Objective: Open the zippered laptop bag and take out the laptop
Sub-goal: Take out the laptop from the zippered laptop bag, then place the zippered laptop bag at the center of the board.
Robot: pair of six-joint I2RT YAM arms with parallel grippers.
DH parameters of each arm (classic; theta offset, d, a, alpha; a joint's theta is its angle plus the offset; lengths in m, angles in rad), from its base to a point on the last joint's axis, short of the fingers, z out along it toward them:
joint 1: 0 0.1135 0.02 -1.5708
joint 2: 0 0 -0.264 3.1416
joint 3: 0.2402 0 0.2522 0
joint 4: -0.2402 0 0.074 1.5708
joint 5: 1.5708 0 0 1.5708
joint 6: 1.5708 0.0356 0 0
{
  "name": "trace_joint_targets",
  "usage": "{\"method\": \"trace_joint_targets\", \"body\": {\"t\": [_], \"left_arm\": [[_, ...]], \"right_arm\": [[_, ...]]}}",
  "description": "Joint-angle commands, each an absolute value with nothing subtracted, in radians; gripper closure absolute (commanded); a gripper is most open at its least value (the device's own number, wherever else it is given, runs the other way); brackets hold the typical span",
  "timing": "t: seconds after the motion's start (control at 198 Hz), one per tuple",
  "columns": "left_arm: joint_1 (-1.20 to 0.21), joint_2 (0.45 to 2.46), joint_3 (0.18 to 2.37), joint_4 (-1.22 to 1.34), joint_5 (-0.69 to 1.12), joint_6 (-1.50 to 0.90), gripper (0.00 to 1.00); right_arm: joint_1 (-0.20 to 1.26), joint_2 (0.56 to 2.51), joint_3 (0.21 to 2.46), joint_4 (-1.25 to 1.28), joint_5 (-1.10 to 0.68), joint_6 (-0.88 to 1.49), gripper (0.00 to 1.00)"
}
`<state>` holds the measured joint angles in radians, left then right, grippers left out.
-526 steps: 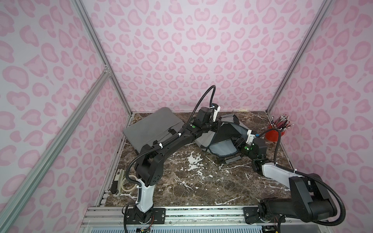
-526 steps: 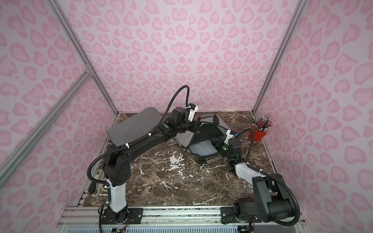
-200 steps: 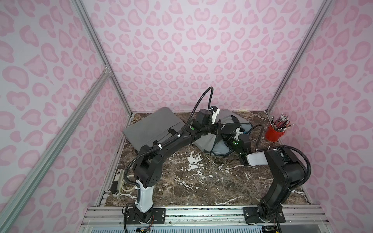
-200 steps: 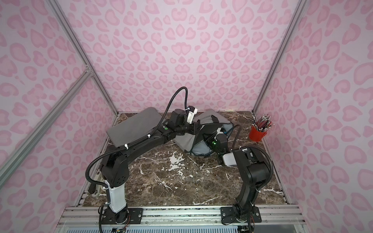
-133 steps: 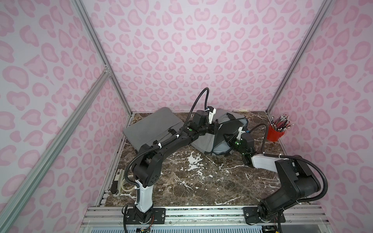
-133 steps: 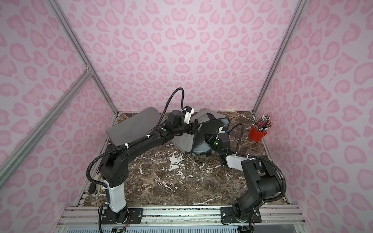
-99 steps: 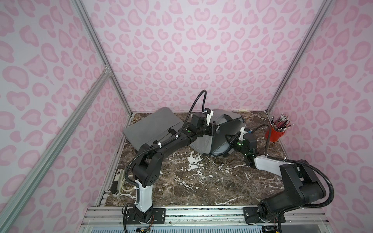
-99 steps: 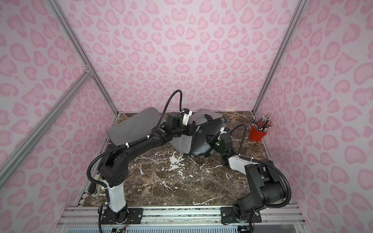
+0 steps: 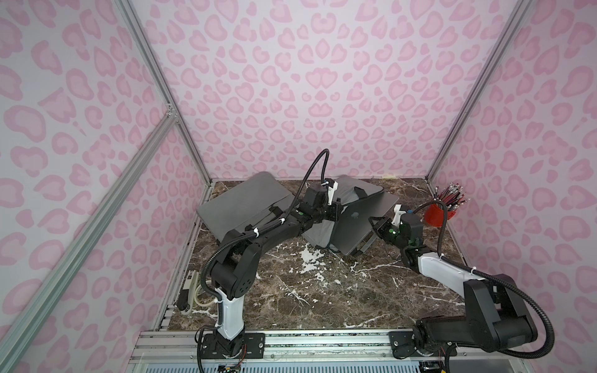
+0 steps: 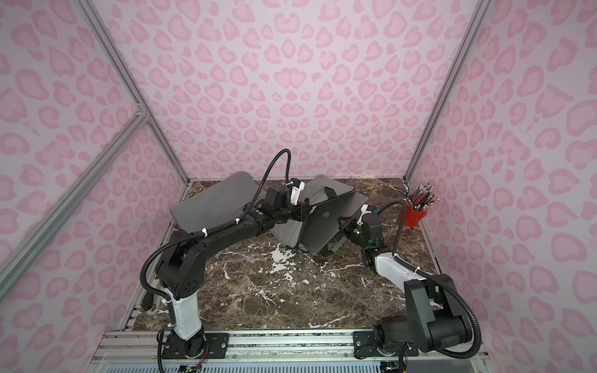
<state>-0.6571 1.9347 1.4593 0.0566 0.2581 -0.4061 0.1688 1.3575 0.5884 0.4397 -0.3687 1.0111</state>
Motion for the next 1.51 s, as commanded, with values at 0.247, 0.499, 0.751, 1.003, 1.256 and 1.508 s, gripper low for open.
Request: {"method": "trace_joint_targets", "body": {"t": [0.247, 0.499, 0.751, 1.003, 1.256, 1.508], "left_arm": [[-0.653, 1.983, 1.562, 0.045, 0.265, -0.391, 0.99], [-0.654, 2.004, 1.59, 0.026, 0.261, -0.392, 0.99], [-0.658, 2.095, 1.714, -0.034, 0.25, -0.4, 0.99], [-0.658, 2.295, 2.005, -0.149, 0.084, -0.475, 0.99], [-0.659, 2.507, 2.295, -0.22, 0.085, -0.537, 0.99], [-0.659, 2.495, 2.252, -0.199, 0.098, -0.542, 0.99]], "right_arm": [[0.081, 1.196, 0.545, 0.337, -0.425, 0.911, 1.0], [0.006, 1.028, 0.532, 0.19, -0.422, 0.873, 1.0], [-0.062, 0.899, 0.553, 0.071, -0.402, 0.828, 1.0], [-0.093, 0.858, 0.56, 0.033, -0.414, 0.816, 1.0], [-0.104, 0.817, 0.608, -0.041, -0.383, 0.779, 1.0], [-0.168, 0.756, 0.672, -0.147, -0.386, 0.724, 1.0]]}}
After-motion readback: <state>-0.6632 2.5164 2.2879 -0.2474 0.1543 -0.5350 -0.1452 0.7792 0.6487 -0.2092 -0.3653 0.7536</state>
